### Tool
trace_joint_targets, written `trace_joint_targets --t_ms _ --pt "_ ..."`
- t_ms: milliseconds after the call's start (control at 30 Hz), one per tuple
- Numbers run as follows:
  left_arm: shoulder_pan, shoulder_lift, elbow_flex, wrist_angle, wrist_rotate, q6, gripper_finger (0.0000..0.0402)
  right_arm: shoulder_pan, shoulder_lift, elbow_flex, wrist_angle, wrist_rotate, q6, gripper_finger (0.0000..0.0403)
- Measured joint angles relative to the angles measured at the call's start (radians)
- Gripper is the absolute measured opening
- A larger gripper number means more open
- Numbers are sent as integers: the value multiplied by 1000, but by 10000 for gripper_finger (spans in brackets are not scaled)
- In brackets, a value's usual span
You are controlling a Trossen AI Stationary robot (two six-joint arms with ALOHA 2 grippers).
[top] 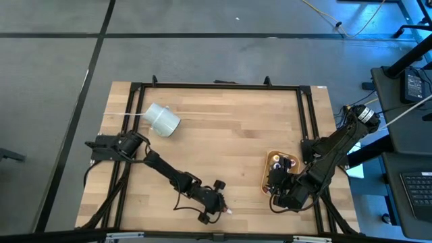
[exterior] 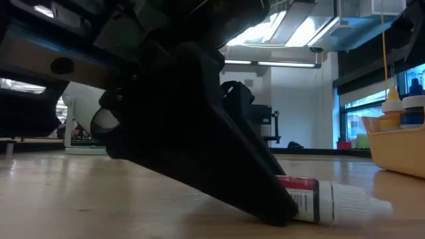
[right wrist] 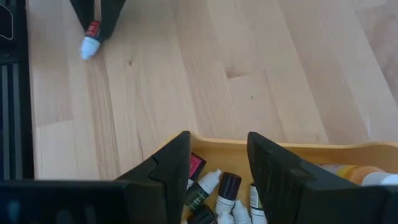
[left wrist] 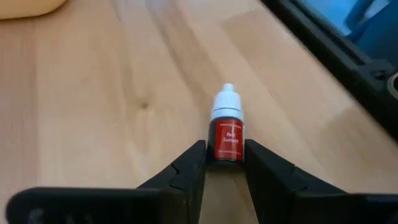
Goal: Pick & Place food coloring
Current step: Put the small dark red food coloring bottle into the yellow bin
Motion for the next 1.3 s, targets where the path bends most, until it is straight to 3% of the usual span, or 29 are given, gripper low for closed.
trace_joint_targets --t_ms 300,533,900,1067,1300 --pt "0 -1 -1 9 -19 0 76 0 0 0 0 0 0 161" --pt "7 -33 14 26 -135 -7 78 0 0 0 37 0 -14 161" --pt "108 -143 71 12 -203 -3 83 -46 0 0 244 56 -400 162" --pt "157 -165 102 13 -201 51 78 -92 1 1 276 112 -478 178" --pt "202 -170 111 15 -189 53 83 -124 1 0 284 111 -601 187"
